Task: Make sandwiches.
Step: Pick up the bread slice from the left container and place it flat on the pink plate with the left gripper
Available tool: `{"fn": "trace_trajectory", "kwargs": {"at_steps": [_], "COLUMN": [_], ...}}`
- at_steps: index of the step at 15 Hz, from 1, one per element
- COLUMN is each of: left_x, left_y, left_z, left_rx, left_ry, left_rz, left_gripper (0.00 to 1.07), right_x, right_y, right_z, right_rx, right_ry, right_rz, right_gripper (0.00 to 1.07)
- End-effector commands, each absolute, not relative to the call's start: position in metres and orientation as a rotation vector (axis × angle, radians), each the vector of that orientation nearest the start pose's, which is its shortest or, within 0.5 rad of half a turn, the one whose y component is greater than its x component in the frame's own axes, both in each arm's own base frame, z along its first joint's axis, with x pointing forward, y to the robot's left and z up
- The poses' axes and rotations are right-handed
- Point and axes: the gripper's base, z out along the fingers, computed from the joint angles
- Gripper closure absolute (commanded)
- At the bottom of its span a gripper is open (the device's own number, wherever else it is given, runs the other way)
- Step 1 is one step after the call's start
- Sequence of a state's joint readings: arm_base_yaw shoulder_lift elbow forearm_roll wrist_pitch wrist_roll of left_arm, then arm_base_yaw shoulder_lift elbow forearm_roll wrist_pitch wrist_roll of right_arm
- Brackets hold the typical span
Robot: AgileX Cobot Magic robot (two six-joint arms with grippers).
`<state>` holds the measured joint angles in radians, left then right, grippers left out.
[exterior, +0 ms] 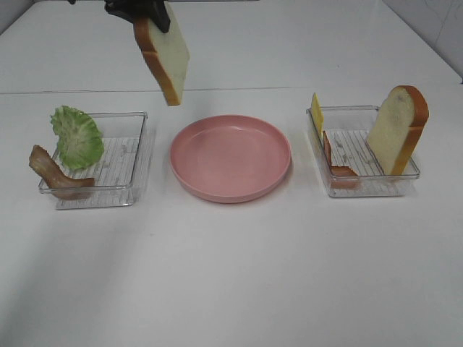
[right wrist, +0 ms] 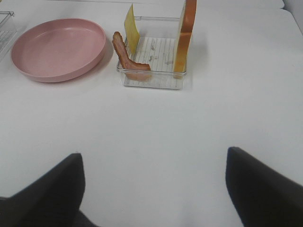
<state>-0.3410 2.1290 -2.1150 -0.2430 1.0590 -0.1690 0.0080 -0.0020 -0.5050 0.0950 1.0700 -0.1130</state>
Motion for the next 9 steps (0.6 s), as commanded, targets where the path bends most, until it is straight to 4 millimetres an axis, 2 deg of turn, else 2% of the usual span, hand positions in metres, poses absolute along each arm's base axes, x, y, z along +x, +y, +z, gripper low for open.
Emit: {"fn": "trace_trajectory", "kwargs": {"at_steps": [1, 2, 5, 6, 7, 9], "left_x": [0.458, 0.464, 0.474, 0.479, 0.481, 0.485], "left_y": [-0.177, -0.180, -0.192, -0.199, -0.200, -0.203], "left_z": [0.298, 0.285, 0.247, 0.225, 0.220, 0.190], "left_rx": [0.156, 0.176, 0.188, 0.172, 0.172, 0.146], "left_ry": [2.562, 2.568, 2.582, 2.589, 2.591, 2.640], "left_rz": [-0.698, -0.830, -1.051, -1.147, -1.162, -1.197], "left_gripper": [1.07, 1.07, 1.07, 1.07, 1.07, 1.07], "right_x": [-0.008, -0.008, -0.008, -0.008, -0.008, -0.008], "right_y": [0.008, 0.008, 0.008, 0.008, 0.008, 0.008], "right_z": [0.278, 0.278, 0.278, 0.278, 0.278, 0.278], "right_rx": [-0.127, -0.127, -0.127, -0.127, -0.127, -0.127], "right_ry": [2.016, 2.016, 2.016, 2.016, 2.016, 2.016], "right_rz": [0.043, 0.043, 0.043, 0.043, 0.043, 0.043], "right_gripper": [0.30, 0.30, 0.30, 0.30, 0.30, 0.30]}}
